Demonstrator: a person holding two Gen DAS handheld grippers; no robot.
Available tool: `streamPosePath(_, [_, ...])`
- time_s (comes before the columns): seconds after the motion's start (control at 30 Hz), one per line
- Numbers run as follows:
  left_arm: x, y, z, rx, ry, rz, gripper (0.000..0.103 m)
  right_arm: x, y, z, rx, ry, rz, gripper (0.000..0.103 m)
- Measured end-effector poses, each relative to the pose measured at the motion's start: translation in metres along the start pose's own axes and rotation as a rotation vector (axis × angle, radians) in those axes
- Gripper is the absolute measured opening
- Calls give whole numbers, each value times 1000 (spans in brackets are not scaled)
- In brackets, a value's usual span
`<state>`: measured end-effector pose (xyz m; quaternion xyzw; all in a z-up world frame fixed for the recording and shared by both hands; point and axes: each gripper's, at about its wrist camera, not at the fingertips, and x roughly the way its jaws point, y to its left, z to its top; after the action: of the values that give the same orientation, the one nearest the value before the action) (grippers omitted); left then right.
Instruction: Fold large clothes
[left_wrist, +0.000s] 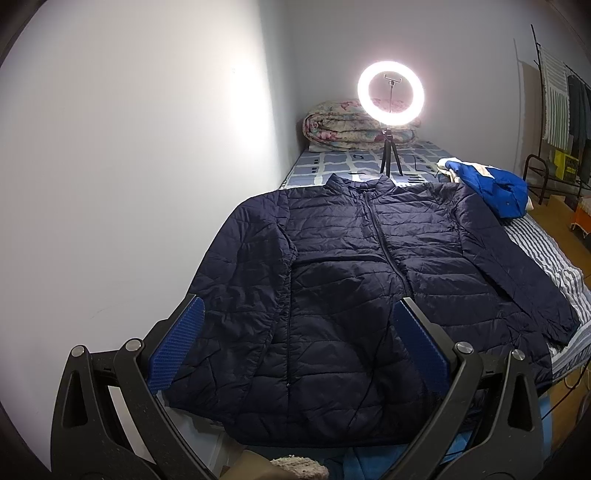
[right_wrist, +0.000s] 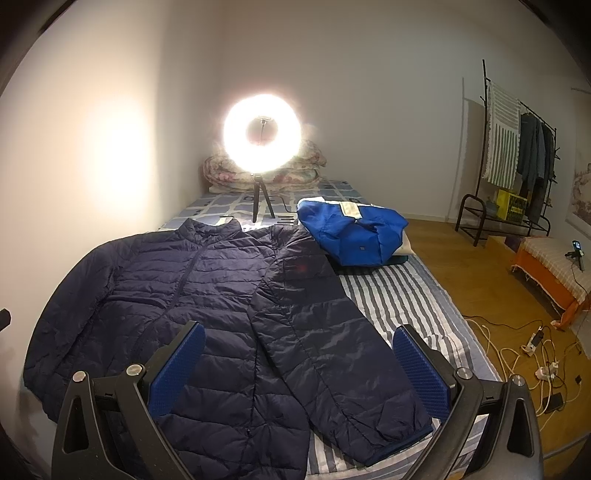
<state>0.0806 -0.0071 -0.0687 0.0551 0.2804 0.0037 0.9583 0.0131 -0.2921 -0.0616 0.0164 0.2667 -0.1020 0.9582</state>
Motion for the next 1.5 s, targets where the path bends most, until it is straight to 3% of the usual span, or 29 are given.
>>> streamPosePath(0.5, [-33,18,-4,-23,-36,26,103,-23,25,6,-50,-43,9,103])
streamPosePath(0.83, [-41,30,-5,-49,-43,55,103,-24,57,7,-87,-87,69,101])
streamPosePath(1.03, [-51,41,-10,-48,-56,52,103,-26,91,16,-126,-96,216,99])
streamPosePath(1.13, [-60,51,-21,-46,-56,62,103,-22,115,23,-173,-79,302,92])
streamPosePath(1.5, [-91,88,-58,-86,-9,105,97,20,244,6,-423,60,661,74])
